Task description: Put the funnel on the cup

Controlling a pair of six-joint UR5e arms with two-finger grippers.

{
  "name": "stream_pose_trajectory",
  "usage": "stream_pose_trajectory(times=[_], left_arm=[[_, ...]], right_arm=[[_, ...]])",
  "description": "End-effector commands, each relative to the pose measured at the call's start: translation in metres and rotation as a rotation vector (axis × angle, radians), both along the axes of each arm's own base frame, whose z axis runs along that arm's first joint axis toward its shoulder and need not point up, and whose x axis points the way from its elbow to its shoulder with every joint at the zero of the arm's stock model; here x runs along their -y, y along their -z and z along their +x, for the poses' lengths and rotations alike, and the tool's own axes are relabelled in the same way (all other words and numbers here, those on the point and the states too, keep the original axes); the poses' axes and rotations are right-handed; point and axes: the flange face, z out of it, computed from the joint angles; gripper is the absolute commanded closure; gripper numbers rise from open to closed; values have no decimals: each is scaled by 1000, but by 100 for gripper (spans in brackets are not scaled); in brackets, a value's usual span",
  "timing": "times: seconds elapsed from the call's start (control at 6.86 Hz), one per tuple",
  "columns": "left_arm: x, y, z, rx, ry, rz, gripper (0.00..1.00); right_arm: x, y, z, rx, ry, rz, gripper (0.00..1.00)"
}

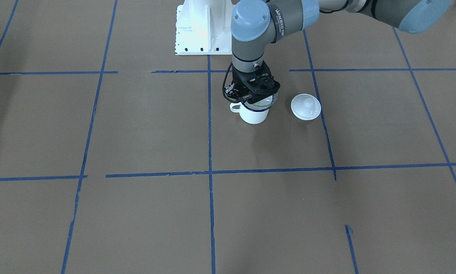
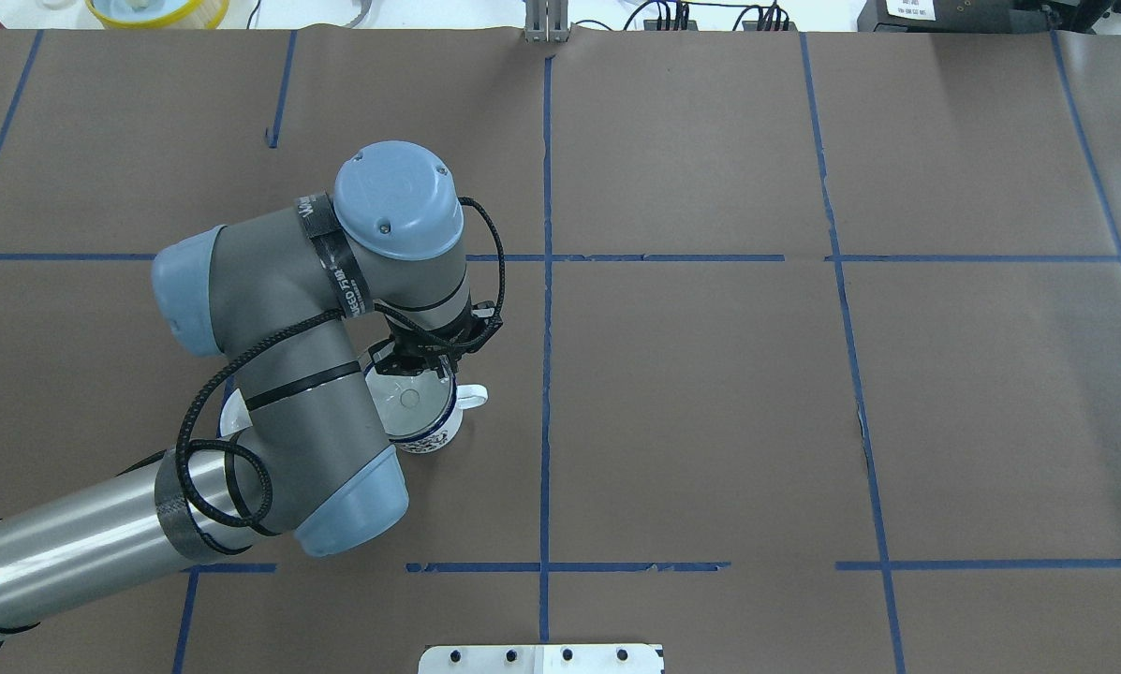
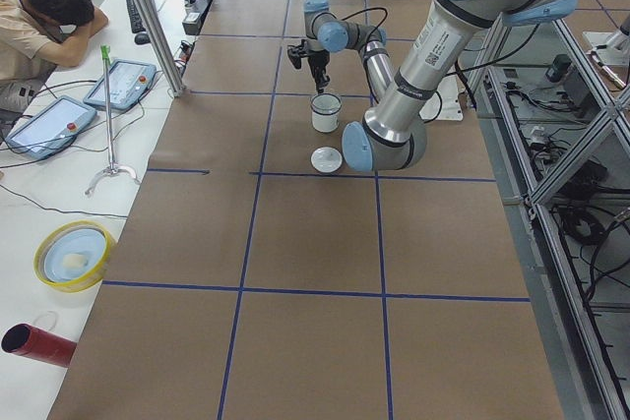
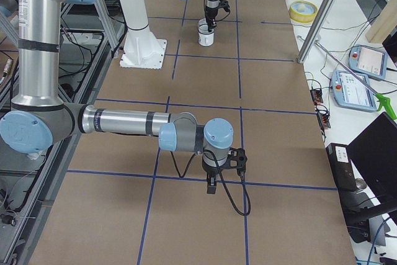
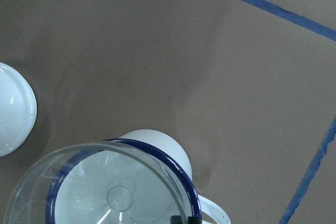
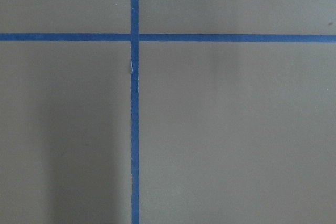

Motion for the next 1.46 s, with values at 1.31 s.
stream_pose_trajectory(times=[1.31], left_arm=[[76,-185,-375,-22,-389,522,0]], right_arm=[[0,0,0,0,0,0,0]])
